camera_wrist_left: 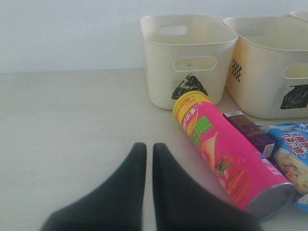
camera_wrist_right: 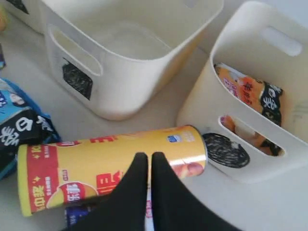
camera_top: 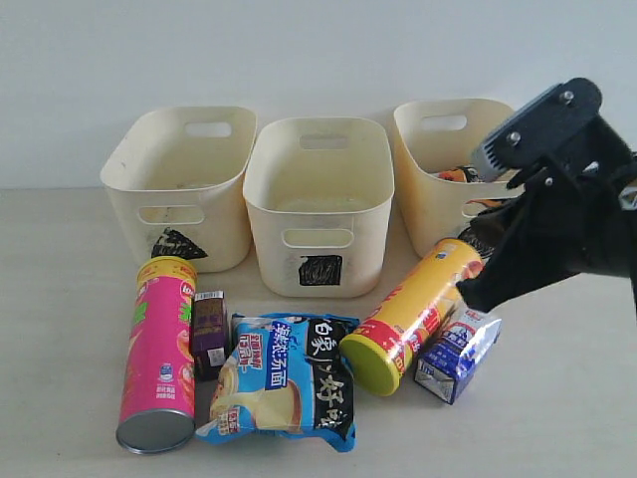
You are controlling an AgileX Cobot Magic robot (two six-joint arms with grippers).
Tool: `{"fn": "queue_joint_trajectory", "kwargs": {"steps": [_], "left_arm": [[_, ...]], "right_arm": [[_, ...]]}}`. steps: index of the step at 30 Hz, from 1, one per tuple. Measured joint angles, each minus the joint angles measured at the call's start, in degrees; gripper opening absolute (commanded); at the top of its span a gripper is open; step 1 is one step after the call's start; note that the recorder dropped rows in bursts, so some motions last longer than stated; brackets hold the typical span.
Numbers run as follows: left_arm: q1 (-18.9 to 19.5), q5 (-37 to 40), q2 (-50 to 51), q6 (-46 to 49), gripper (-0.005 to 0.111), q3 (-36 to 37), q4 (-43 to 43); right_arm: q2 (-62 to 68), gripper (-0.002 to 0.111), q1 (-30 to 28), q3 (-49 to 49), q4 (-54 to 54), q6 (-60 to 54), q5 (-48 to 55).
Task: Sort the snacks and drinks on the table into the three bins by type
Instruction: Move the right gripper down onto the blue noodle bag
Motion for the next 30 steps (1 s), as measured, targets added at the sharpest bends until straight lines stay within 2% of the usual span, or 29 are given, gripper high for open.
{"fn": "queue_joint_trajectory", "kwargs": {"steps": [8,13,14,17,20,26,28,30], "left_arm": [[0.00,0.00,0.00,0.00,0.004,0.00,0.00],[0.00,0.00,0.00,0.00,0.004,0.00,0.00],[0.00,0.00,0.00,0.00,0.004,0.00,0.00],[0.00,0.00,0.00,0.00,0.004,0.00,0.00],[0.00,0.00,0.00,0.00,0.004,0.00,0.00],[0.00,0.00,0.00,0.00,0.004,0.00,0.00],[0.00,0.00,0.00,0.00,0.004,0.00,0.00],[0.00,0.00,0.00,0.00,0.004,0.00,0.00]], "right_arm": [[-0.09,0.000,12.22,9.32,-0.26,-4.29,-18.63],[-0.09,0.000,18.31,10.77,-0.21,-2.36,-21.16],[0.04,0.000,21.22,10.91,-0.21,-0.45,-21.58],[1.61,0.000,25.28,10.91,-0.21,0.20,-22.38],[8.52,0.000,30.23,10.91,-0.44,0.20,-26.40],[15.76,0.000,31.18,8.38,-1.13,-1.80,-24.14],[17.09,0.006,31.18,5.79,-1.49,-7.41,-19.79],[17.32,0.019,31.18,4.26,-1.62,-10.67,-17.71]]}}
